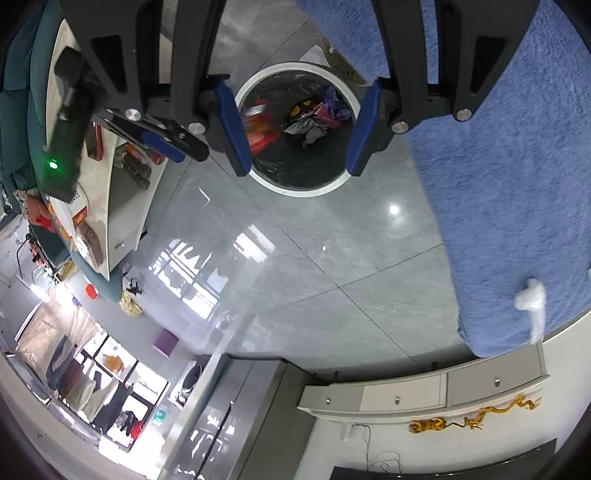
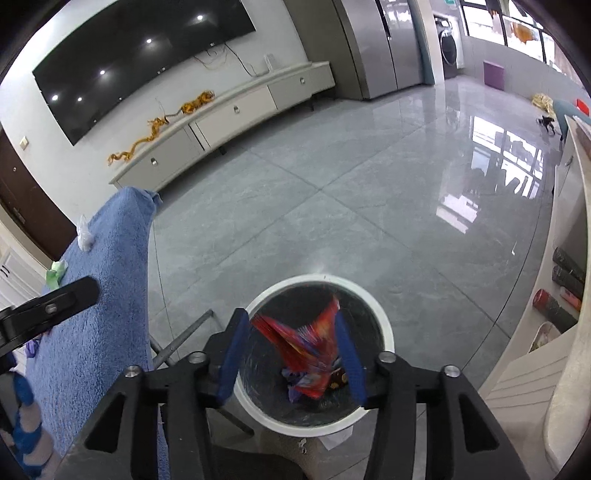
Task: Collect trash
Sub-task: 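Carry both wrappers over the bin and open both tools to drop them, then return both tools to the remaining wrappers on the rug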
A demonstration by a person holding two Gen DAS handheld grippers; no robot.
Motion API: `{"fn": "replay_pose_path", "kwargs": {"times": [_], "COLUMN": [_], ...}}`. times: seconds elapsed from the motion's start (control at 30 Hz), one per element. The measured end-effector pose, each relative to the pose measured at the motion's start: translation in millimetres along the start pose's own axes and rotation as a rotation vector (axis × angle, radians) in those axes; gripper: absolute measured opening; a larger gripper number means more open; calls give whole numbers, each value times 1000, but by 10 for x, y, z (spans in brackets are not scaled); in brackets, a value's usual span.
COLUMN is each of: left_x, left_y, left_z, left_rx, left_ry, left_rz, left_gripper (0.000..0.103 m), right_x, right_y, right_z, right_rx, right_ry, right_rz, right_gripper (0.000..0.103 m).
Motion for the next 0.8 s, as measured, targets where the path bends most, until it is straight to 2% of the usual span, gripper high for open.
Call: {"fn": "replay_pose_path", "kwargs": {"times": [0.23, 0.4, 0.8], "left_x": [250, 396, 1008], "left_y": [26, 34, 21], "left_z": [270, 424, 909], "left_rx": [45, 71, 114], "left_ry": [19, 26, 95], "left_rz": [-42, -69, -184], "left_gripper": [52, 52, 52], "right_x": [-29, 8, 315], "right_y": [34, 69, 214], "right_z": [139, 275, 784], "right_rx": [-1, 19, 95], "right_ry": [14, 16, 54], "right_rz": [26, 20, -76], "right_gripper": [54, 55, 55]}}
Point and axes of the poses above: each gripper's, at about its wrist camera, not at the fingertips, and x roughly against the way its jaws point, z to its left, y to its top, the point moved 6 cm from there along -x, roughly the way its jaws point, and after that the axes turned 5 degrees about -z, right-handed, at the moved point
